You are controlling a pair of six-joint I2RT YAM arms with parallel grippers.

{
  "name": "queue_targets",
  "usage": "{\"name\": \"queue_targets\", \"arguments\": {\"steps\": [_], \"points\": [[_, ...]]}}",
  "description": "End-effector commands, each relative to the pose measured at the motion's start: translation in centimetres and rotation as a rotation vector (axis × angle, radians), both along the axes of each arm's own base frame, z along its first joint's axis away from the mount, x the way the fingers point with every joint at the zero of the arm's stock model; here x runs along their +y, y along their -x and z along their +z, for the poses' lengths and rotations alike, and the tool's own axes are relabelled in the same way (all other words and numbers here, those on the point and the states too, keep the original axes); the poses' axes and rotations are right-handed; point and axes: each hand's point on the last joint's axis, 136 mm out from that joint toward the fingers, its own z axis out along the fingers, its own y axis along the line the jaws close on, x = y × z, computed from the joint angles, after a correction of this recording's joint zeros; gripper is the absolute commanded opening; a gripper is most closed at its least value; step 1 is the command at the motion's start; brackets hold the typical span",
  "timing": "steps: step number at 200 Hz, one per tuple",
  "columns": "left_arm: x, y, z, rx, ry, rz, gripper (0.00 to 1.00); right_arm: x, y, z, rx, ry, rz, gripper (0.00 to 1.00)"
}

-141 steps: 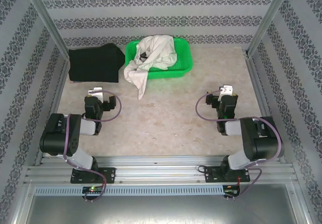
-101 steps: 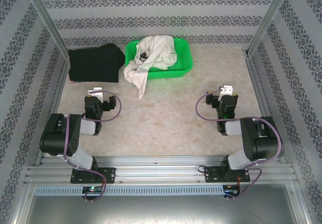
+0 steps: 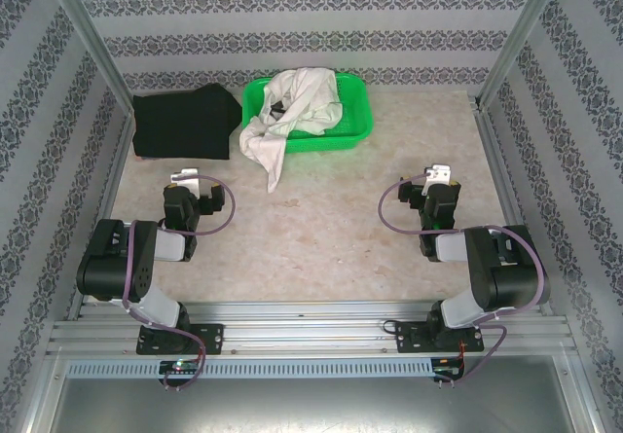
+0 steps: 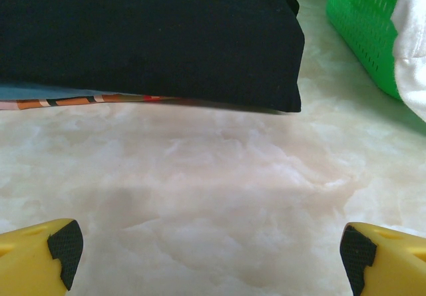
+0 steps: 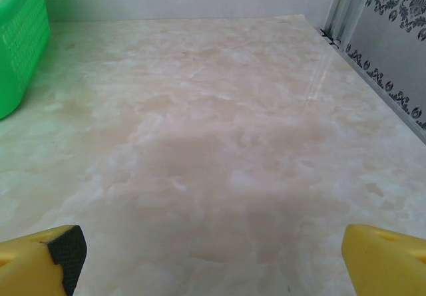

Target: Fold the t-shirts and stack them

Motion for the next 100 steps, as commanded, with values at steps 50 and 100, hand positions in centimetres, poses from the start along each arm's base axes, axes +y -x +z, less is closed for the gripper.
{"name": "queue_targets", "arguments": {"steps": [50, 100], "points": [[-0.5, 0.4, 7.9, 0.016, 0.064, 0.038, 1.00, 3.6, 0.1, 5.8, 0.197, -0.146, 0.147, 0.98], [-6.3, 1.7, 15.1, 0.157, 0.397, 0.005, 1.00, 9.1, 1.7, 10.7, 0.341, -0.565, 0.278, 0.98]]}}
